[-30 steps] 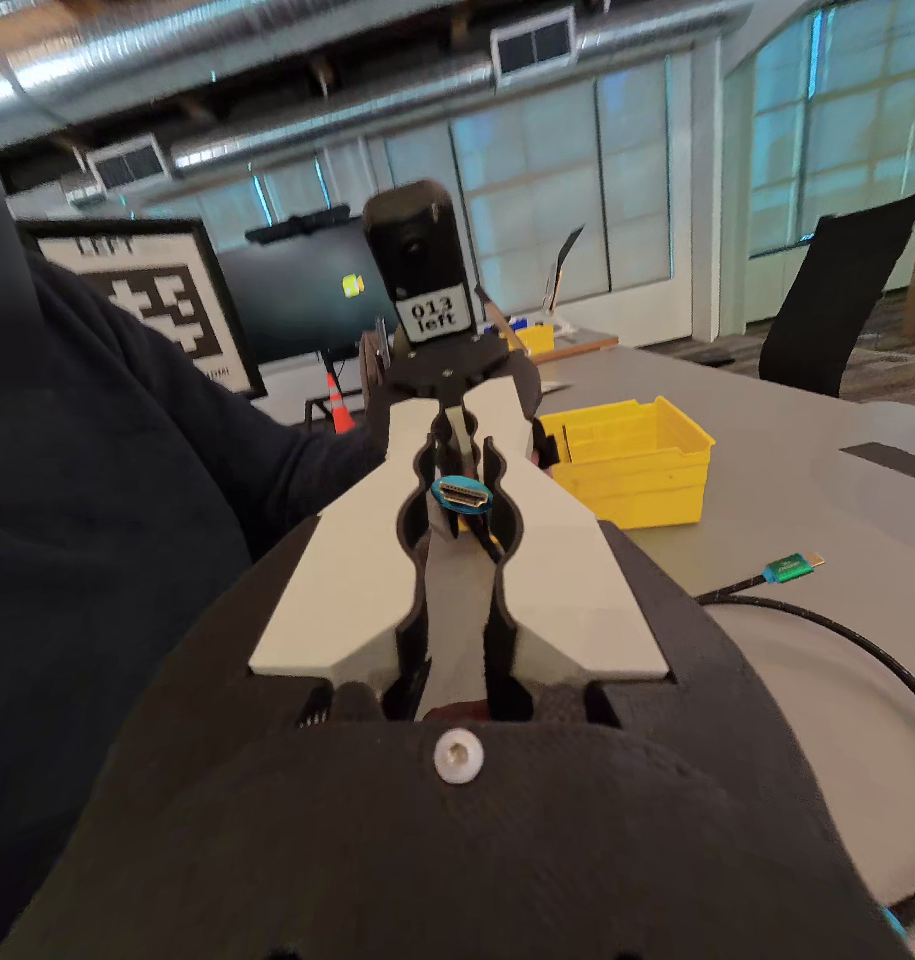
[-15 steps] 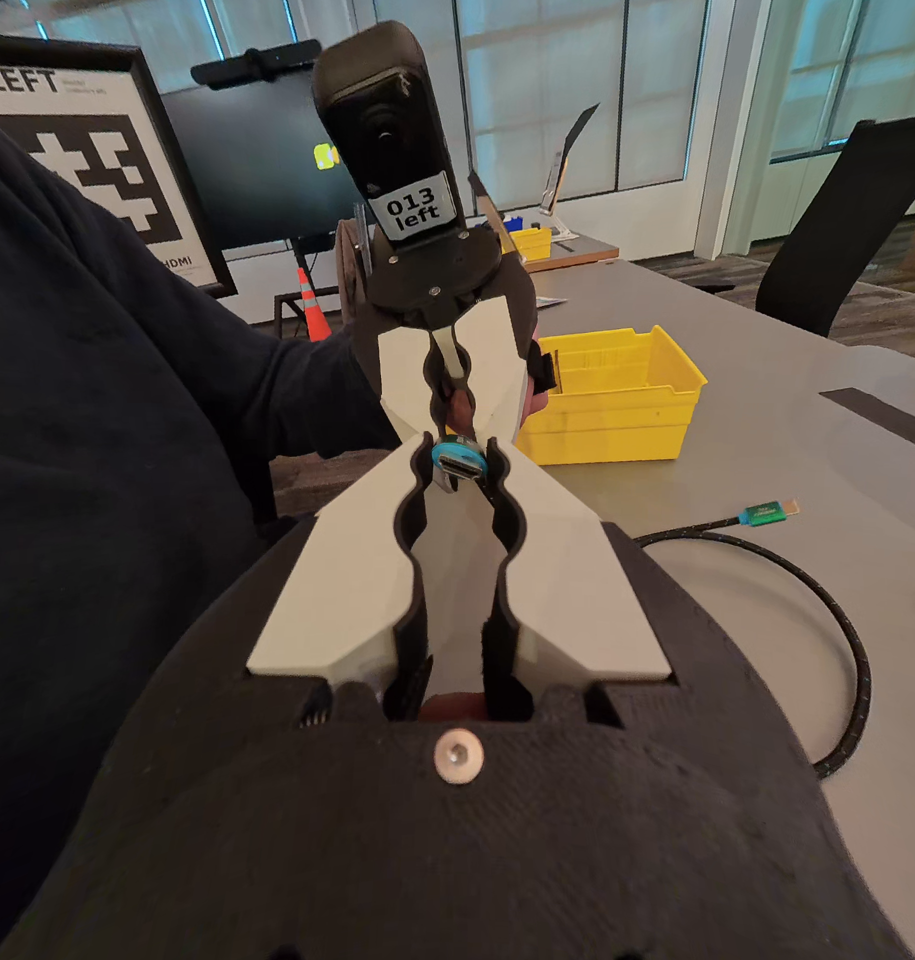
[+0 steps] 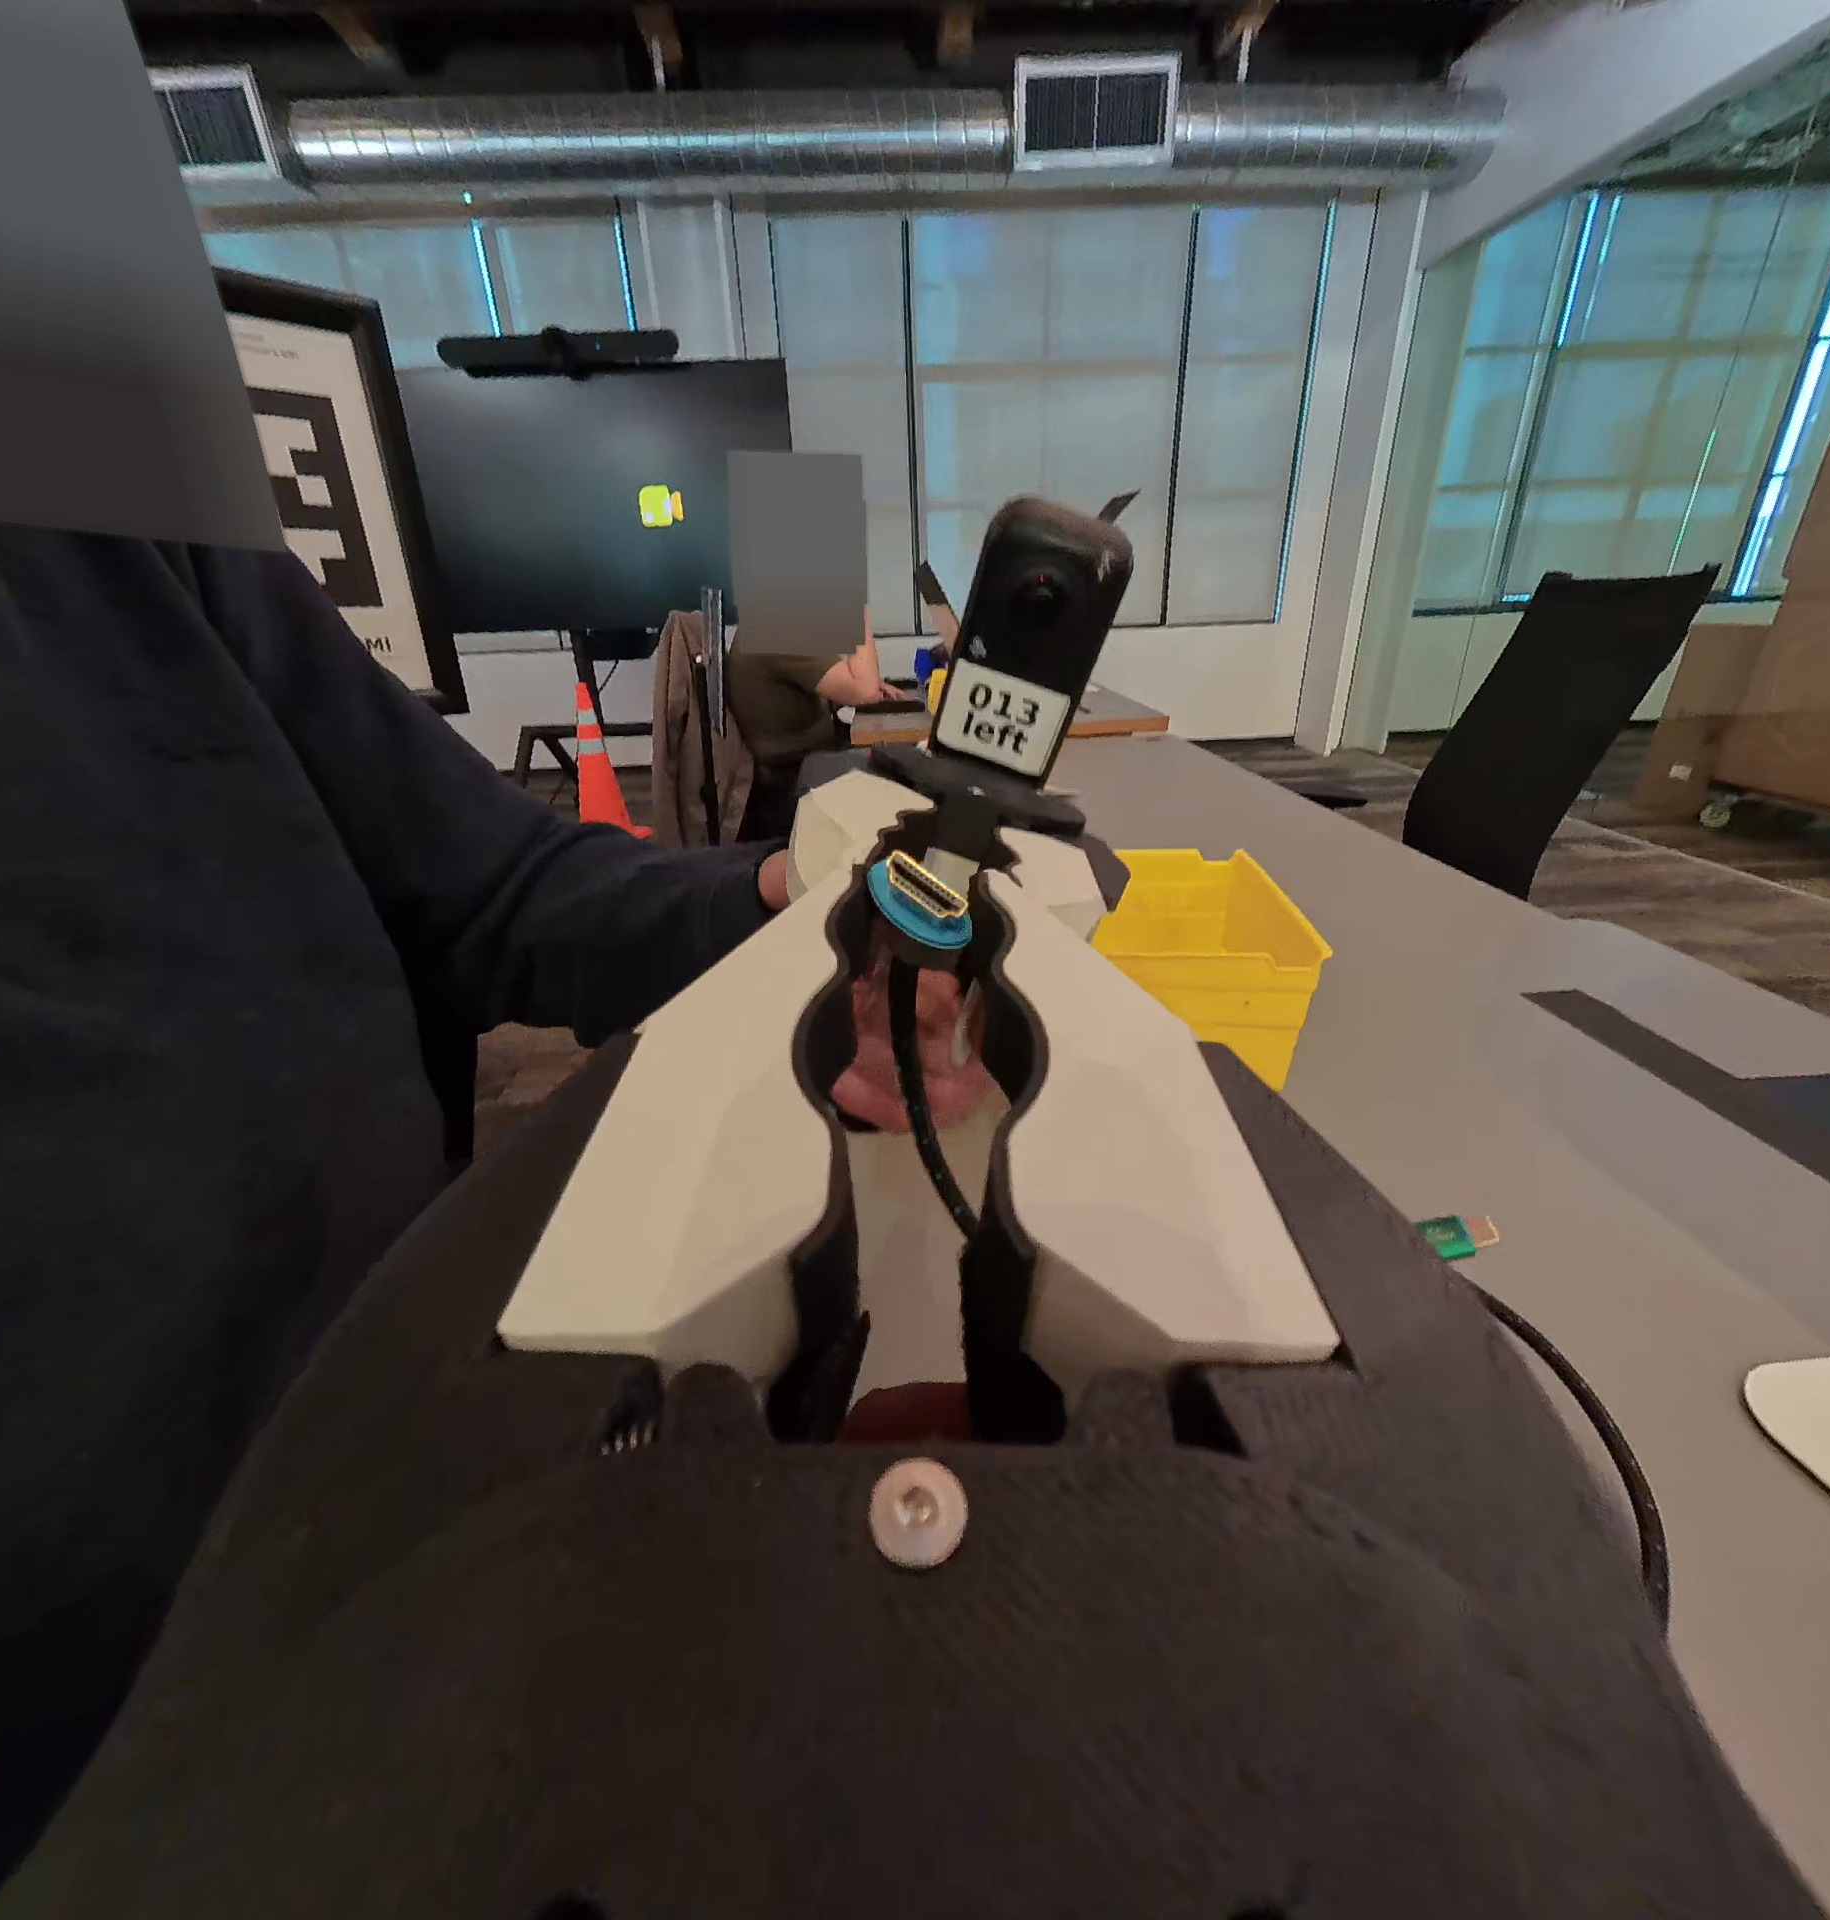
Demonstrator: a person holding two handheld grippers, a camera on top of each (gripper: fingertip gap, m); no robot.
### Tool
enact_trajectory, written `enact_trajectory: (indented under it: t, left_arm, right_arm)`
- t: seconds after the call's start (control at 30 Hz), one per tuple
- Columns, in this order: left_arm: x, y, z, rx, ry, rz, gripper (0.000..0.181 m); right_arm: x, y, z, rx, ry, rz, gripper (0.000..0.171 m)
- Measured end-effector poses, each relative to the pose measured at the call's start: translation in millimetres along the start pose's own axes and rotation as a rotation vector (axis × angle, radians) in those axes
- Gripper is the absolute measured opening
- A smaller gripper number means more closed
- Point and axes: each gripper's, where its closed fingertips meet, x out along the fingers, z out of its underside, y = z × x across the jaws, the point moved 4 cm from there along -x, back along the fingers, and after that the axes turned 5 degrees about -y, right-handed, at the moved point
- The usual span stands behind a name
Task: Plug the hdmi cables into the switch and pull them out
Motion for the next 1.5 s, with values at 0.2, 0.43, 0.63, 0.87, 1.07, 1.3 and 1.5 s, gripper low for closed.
enact_trajectory:
  t: [0.2, 0.43, 0.63, 0.87, 1.07, 1.3, 1.5]
  left_arm:
    - [1, 4, -2, -0.047, 0.116, 0.079, 0.021]
    - [-2, 4, -2, 0.079, 0.035, -0.008, 0.018]
    - [-6, 1, -2, 0.399, -0.18, -0.255, 0.017]
    - [-1, 7, 7, 0.672, -0.449, -0.398, 0.017]
    - [-1, 6, 8, 0.696, -0.46, -0.412, 0.016]
    - [-4, -1, 4, 0.497, -0.36, -0.361, 0.021]
    - [-4, -9, 11, 0.353, -0.256, -0.269, 0.009]
  right_arm:
    - [1, -2, -4, 0.004, 0.054, -0.007, 0.016]
    - [-1, 1, -3, 0.042, -0.034, 0.001, 0.017]
    - [-9, 4, -6, 0.035, -0.152, 0.054, 0.028]
    - [-6, -1, 10, 0.016, -0.42, 0.083, 0.023]
    - [-7, -1, 11, 0.01, -0.467, 0.114, 0.02]
    - [-11, 2, 9, 0.003, -0.391, 0.109, 0.008]
    - [-11, 7, 16, 0.016, -0.418, 0.131, 0.006]
